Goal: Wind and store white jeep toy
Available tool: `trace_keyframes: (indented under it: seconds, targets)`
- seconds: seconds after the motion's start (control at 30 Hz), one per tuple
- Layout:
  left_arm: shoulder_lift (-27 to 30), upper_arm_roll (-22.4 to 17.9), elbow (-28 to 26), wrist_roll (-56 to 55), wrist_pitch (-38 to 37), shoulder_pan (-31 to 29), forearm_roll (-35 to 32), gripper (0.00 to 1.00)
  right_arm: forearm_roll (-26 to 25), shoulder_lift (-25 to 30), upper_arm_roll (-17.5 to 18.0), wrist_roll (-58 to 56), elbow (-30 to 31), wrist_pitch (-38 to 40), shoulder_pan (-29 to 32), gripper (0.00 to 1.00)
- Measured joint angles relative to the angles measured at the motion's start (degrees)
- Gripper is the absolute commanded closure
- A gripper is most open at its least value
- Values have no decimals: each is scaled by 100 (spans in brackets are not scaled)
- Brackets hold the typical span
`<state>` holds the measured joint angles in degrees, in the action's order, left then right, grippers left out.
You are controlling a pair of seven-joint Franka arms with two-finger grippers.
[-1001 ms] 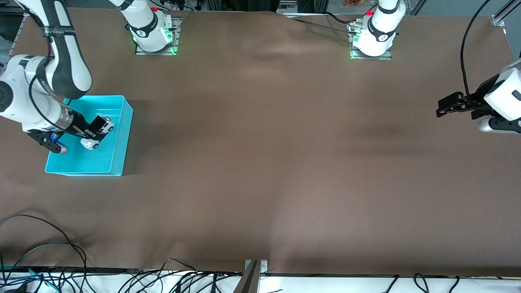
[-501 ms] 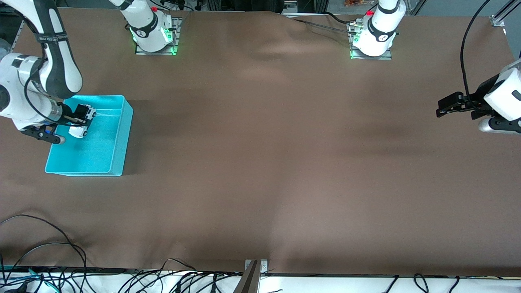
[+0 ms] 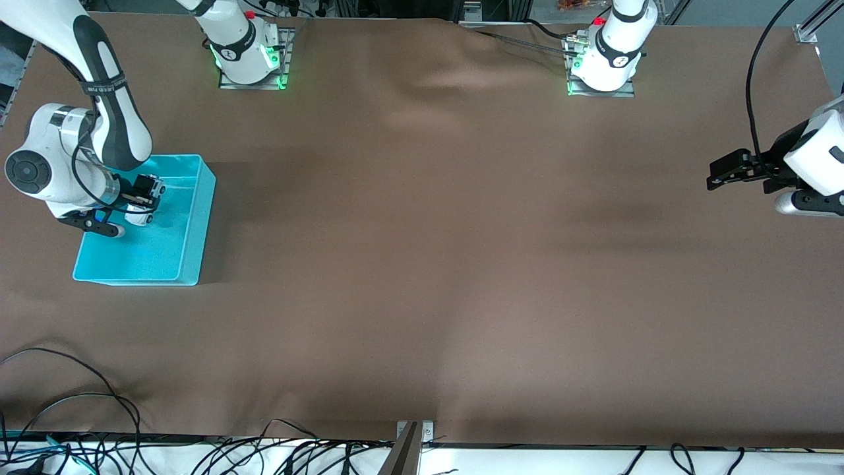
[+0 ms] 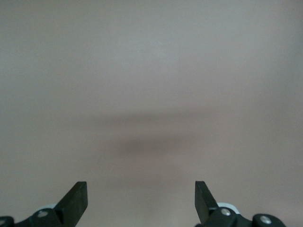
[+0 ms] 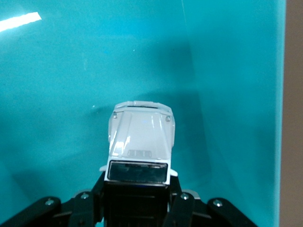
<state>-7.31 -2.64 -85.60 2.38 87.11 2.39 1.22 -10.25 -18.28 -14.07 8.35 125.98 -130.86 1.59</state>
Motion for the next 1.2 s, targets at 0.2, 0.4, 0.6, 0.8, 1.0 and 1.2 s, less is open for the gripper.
trace_keyframes:
  seconds: [0.2, 0.4, 0.6, 0.8, 1.0, 1.2]
  targets:
    - [0, 0, 0, 0, 0, 0, 0, 0, 0, -242, 0, -6, 1, -180, 28, 76]
    - [0, 0, 0, 0, 0, 0, 0, 0, -9, -407, -14, -6, 1, -308, 32, 11]
    - [-1, 0, 0, 0, 0, 0, 0, 0, -9, -445, -14, -6, 1, -331, 31, 4]
    - [-1, 0, 0, 0, 0, 0, 0, 0, -9, -412, -14, -7, -24, -334, 30, 0]
    - [-1, 0, 0, 0, 0, 0, 0, 0, -9, -237, 17, -7, -77, -70, 24, 0]
    - [-1, 0, 0, 0, 0, 0, 0, 0, -9, 18, 206, -9, -211, 399, 18, 0]
